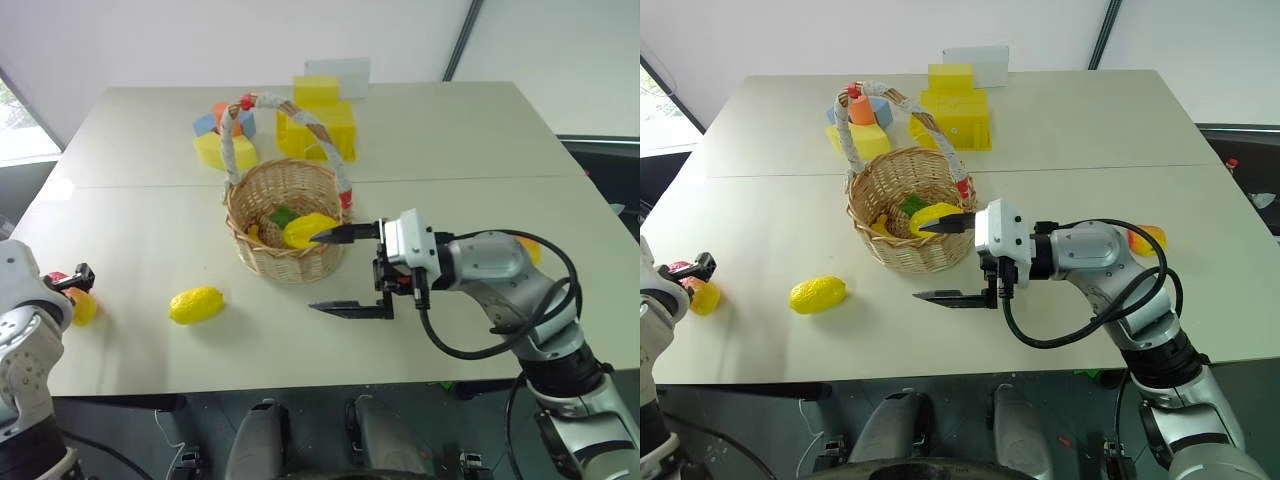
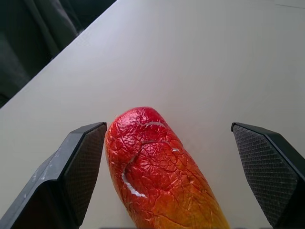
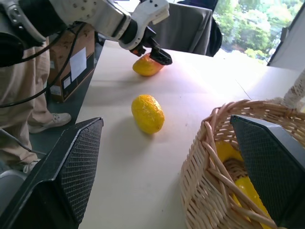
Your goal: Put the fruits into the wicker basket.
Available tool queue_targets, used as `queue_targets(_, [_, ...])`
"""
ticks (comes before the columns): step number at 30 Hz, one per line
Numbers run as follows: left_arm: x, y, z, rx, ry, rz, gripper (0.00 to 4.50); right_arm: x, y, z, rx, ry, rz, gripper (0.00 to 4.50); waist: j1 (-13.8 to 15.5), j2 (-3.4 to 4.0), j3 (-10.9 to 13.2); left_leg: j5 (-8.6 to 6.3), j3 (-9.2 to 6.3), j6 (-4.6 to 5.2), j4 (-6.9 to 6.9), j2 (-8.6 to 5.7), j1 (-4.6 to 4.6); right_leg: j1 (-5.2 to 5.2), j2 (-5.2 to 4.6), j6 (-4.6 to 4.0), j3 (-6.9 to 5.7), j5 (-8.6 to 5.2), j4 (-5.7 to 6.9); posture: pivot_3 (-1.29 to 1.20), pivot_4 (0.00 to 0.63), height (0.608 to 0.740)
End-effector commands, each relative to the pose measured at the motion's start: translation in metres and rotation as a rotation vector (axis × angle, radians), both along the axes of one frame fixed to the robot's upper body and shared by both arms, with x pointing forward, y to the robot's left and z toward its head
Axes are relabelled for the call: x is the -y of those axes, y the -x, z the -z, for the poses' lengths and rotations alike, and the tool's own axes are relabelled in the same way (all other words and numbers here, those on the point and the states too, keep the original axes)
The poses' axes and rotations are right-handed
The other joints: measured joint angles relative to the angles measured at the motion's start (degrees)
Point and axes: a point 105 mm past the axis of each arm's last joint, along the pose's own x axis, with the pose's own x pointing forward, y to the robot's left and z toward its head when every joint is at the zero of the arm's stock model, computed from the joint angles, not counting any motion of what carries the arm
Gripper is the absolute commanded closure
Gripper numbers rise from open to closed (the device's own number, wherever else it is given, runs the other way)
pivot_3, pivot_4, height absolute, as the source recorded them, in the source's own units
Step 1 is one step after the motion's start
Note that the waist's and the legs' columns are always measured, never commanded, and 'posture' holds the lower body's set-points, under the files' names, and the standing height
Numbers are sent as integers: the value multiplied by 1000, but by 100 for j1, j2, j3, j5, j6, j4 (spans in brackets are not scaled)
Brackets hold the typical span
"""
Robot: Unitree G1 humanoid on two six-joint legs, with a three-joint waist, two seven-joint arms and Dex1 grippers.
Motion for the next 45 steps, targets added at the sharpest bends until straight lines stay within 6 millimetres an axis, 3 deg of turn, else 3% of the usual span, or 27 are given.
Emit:
queue_targets(1, [-8, 7, -8, -57, 15, -67, 0, -1, 1, -7, 46, -19, -15, 48, 0, 0, 0, 0, -1, 0, 0, -1, 0, 0, 0, 0, -1, 0, 0, 0, 150, 740])
queue_targets(5, [0, 6, 3, -136, 106, -68, 0, -2, 2, -5, 43, -25, -8, 48, -4, 0, 0, 2, -1, -4, 0, -4, 0, -1, 5, 0, 0, 0, 4, 0, 150, 740])
queue_targets(14, [-7, 6, 12, -194, 134, -123, 0, -6, 4, 3, 34, -26, 13, 48, -2, 0, 0, 9, -4, -19, -2, -3, 0, -5, -1, -1, 2, 0, 4, 0, 150, 740])
queue_targets(17, [-8, 3, 9, -163, 122, -121, 779, -8, 5, 3, 33, -32, 16, 0, -1, 0, 0, 9, -4, -22, -3, -4, 0, -5, -6, -1, 3, 0, 4, 0, 150, 740])
queue_targets(21, [-9, 1, 6, -149, 102, -95, 2633, -10, 7, 3, 34, -39, 17, 0, -4, 0, 0, 10, -4, -25, -6, -5, -1, -7, -13, -1, 3, 0, 4, 0, 150, 740])
queue_targets(25, [-12, 0, -2, -153, 49, -71, 2784, -11, 7, 1, 38, -45, 20, 0, -5, 0, 0, 11, -4, -27, -10, -9, -2, -9, -20, -2, 2, 0, 4, 0, 150, 740])
queue_targets(27, [-11, -10, -27, -46, -71, 19, 2784, -9, 5, -1, 44, -47, 27, 0, -15, -1, 0, 11, -4, -27, -12, -9, -3, -10, -22, -2, 1, 0, 4, 0, 150, 740])
queue_targets(30, [23, -22, -71, 186, -204, 337, 2784, -1, 0, -8, 52, -55, 57, 0, -7, -2, 1, 13, -2, -32, -18, -9, -11, -22, -28, -5, 2, 0, 3, 0, 150, 740])
queue_targets(33, [98, -2, -98, 364, -228, 859, 2784, 15, -11, -21, 57, -83, 127, 0, -7, 0, 1, 12, 6, -35, -24, -16, -18, -28, -52, -26, 0, -10, -4, 0, 150, 740])
queue_targets(35, [125, 10, -100, 380, -191, 1041, 2784, 22, -17, -27, 64, -92, 160, 0, -4, 2, 2, 10, 13, -34, -27, -24, -22, -30, -68, -30, 0, -12, -15, 0, 150, 740])
queue_targets(38, [162, 3, -104, 373, -200, 1216, 2784, 31, -23, -32, 80, -86, 209, 0, 16, 2, 2, 11, 10, -32, -28, -28, -20, -26, -72, -31, -5, -13, -15, 0, 150, 740])
queue_targets(41, [196, -24, -104, 355, -231, 1292, 2784, 36, -27, -32, 97, -70, 244, 0, 25, 5, 3, 14, 11, -31, -25, -28, -14, -13, -69, -30, -10, -13, -15, 0, 150, 740])
queue_targets(45, [236, -59, -91, 280, -361, 1382, 2784, 34, -27, -36, 119, -77, 269, 0, 0, 5, 3, 11, 12, -21, -18, -35, -11, -5, -59, -6, -11, 0, -15, 0, 150, 740])
